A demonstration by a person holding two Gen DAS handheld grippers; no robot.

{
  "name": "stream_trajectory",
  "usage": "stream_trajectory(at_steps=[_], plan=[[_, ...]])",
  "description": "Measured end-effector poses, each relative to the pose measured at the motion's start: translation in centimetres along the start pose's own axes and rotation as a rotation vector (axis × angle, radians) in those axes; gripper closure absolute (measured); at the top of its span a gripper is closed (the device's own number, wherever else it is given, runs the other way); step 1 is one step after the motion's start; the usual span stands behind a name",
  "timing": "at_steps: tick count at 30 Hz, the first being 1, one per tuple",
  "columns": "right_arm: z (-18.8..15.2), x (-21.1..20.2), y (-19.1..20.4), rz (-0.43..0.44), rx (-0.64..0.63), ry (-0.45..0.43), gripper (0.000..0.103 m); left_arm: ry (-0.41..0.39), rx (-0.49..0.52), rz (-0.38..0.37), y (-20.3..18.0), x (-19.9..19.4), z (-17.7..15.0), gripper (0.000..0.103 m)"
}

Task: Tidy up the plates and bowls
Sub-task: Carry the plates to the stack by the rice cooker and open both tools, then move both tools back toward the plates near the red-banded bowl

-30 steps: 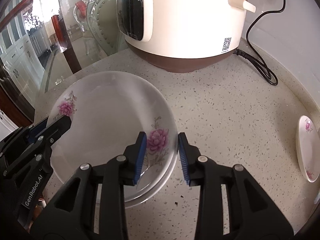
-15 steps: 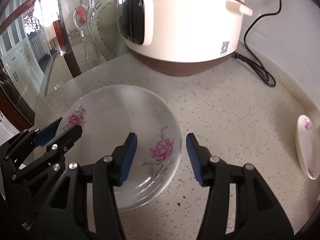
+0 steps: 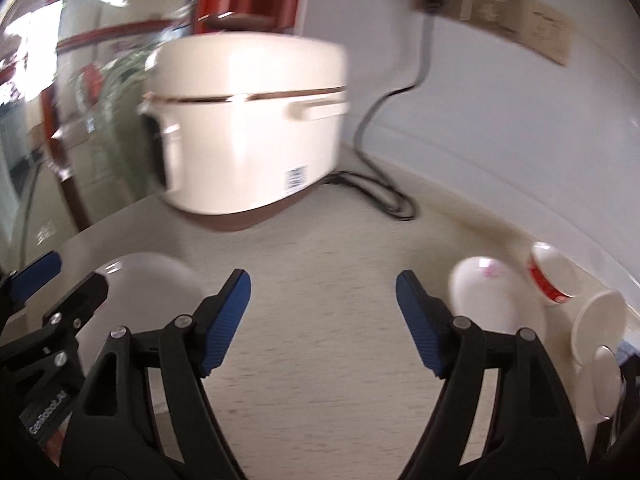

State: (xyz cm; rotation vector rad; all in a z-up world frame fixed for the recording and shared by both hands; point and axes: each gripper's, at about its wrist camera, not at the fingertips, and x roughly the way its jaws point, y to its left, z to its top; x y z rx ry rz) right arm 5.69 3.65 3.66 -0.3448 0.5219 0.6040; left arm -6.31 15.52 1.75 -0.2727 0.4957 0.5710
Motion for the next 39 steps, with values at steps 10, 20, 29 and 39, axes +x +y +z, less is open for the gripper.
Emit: stream_trajectory(at_steps=[10, 20, 29, 39], plan=[[-0.9, 0.2, -6.2, -0.095, 0.141, -0.027, 0.024, -0.007, 0.108, -0.088, -6.4, 0.5, 1.4, 0.039], [-3.2, 1.3, -16.3, -0.176, 0.46, 0.002, 0.02, 0.107, 0.151, -0.194, -12.5, 4.6, 3.3, 0.035], [-5.8, 2.9, -22.1, -0.291, 0.64, 0.061, 0.02, 0.188, 0.141, -0.285, -18.5, 8.3, 3.7, 0.035], [-7.0, 5.2, -22.6, -0.395, 0.584, 0.121, 0.02, 0.223, 0.174, -0.341, -22.5, 12.0, 2.4, 0.035]])
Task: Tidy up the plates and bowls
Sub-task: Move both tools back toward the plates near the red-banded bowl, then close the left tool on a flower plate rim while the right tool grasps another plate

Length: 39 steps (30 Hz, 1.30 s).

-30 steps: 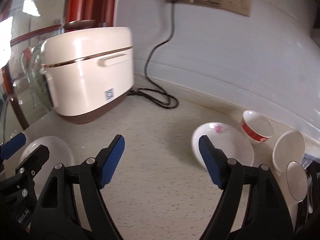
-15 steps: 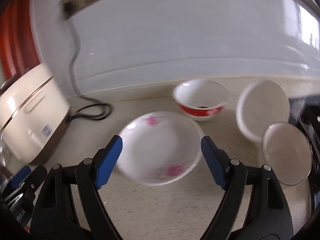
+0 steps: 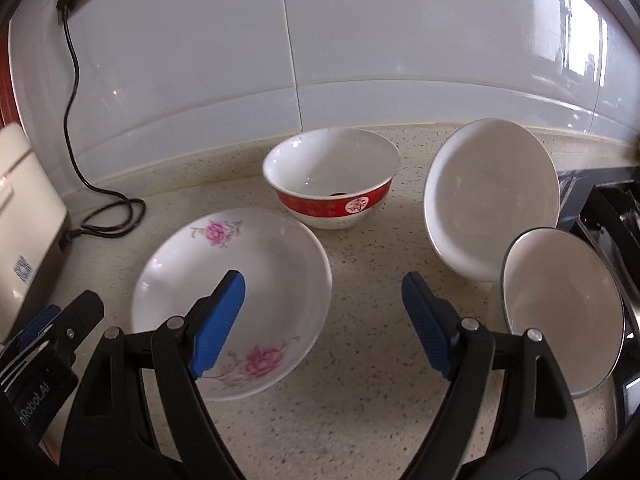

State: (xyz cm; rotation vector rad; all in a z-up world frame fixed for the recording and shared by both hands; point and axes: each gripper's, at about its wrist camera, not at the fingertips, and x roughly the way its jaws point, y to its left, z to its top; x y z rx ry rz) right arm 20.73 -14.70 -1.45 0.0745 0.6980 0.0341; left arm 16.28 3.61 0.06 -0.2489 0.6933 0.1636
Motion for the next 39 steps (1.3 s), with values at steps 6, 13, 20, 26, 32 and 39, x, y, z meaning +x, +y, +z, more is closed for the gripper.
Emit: stream_trajectory(at_steps=[6, 13, 20, 26, 32, 39], plan=[[-0.1, 0.6, 0.2, -0.028, -0.027, 0.002, 0.02, 0.044, -0.003, -0.042, 0.0, 2.2, -0.6, 0.035], [0.2, 1.0, 0.6, -0.047, -0.048, 0.024, 0.02, 0.065, -0.005, -0.064, -0.1, 3.0, -0.7, 0.035], [0.1, 2.3, 0.4, -0.009, -0.022, 0.095, 0.021, 0.084, -0.013, -0.076, 0.0, 3.4, -0.8, 0.036], [-0.1, 3.5, -0.3, 0.021, 0.018, 0.152, 0.02, 0.097, 0.005, -0.087, -0.3, 3.8, -0.8, 0.037], [-0.5, 3.6, -0.8, 0.025, 0.031, 0.17, 0.02, 0.11, 0.014, -0.098, -0.6, 4.2, -0.9, 0.04], [-0.5, 3.9, -0.7, 0.032, 0.032, 0.171, 0.021, 0.141, 0.014, -0.138, -0.6, 4.9, -1.0, 0.048]])
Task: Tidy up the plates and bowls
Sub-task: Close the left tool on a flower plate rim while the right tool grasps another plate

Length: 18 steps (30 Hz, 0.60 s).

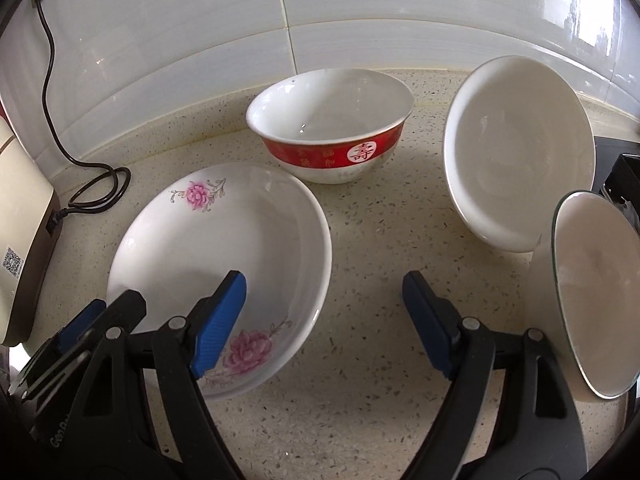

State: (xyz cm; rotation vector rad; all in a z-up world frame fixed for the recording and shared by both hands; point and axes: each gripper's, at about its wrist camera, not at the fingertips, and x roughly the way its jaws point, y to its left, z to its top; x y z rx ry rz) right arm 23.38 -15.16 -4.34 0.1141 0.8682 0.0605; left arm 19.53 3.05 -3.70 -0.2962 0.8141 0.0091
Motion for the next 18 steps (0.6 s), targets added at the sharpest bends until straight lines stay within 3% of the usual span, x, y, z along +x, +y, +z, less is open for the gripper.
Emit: stream_trajectory(at_steps=[5, 11, 18], plan=[[-0.1, -0.4, 0.3, 0.016, -0.015, -0.004, 0.036, 0.006, 0.024, -0.007, -0.5, 0.3, -0.1, 0.053], [-0.3, -0.6, 1.1, 0.072, -0.051, -0.006, 0.063, 0.022, 0.06, -0.031, -1.3, 0.6, -0.3, 0.074], [-0.5, -0.6, 1.1, 0.1, -0.056, -0.004, 0.068, 0.018, 0.07, 0.006, -1.8, 0.4, -0.5, 0.077]])
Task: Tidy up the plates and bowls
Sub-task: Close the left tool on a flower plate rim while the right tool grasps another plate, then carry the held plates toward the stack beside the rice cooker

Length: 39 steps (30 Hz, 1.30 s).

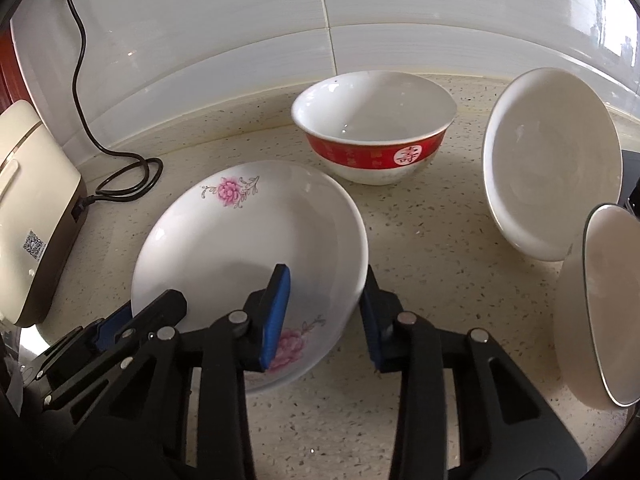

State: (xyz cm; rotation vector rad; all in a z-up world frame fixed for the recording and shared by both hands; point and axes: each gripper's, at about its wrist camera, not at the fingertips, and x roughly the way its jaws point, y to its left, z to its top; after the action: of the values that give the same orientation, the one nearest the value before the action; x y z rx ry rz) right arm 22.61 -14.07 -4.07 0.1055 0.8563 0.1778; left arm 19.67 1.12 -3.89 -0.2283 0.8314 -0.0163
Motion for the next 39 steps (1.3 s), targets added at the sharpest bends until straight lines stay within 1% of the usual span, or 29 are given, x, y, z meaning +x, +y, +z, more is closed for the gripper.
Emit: stream_trajectory(at_steps=[6, 13, 18, 24, 31, 39], plan=[[0.0, 0.0, 0.1, 0.02, -0.006, 0.002, 0.071, -0.015, -0.008, 0.033, 0.4, -0.8, -0.3, 0.078], [-0.1, -0.3, 0.3, 0.036, -0.013, -0.006, 0.072, -0.045, 0.007, 0.063, 0.2, -1.7, -0.5, 0.078], [-0.4, -1.4, -0.2, 0.043, -0.024, -0.022, 0.072, -0.068, 0.013, 0.085, 0.1, -2.3, -0.6, 0.078], [-0.4, -1.6, 0.5, 0.051, -0.038, -0.034, 0.072, -0.088, 0.017, 0.104, 0.2, -2.8, -0.7, 0.078], [-0.4, -3.0, 0.8, 0.074, -0.053, -0.065, 0.072, -0.12, 0.014, 0.113, 0.5, -4.4, -0.7, 0.078], [-0.5, -4.6, 2.1, 0.131, -0.08, -0.095, 0.072, -0.164, -0.003, 0.158, 1.3, -7.2, -1.2, 0.078]])
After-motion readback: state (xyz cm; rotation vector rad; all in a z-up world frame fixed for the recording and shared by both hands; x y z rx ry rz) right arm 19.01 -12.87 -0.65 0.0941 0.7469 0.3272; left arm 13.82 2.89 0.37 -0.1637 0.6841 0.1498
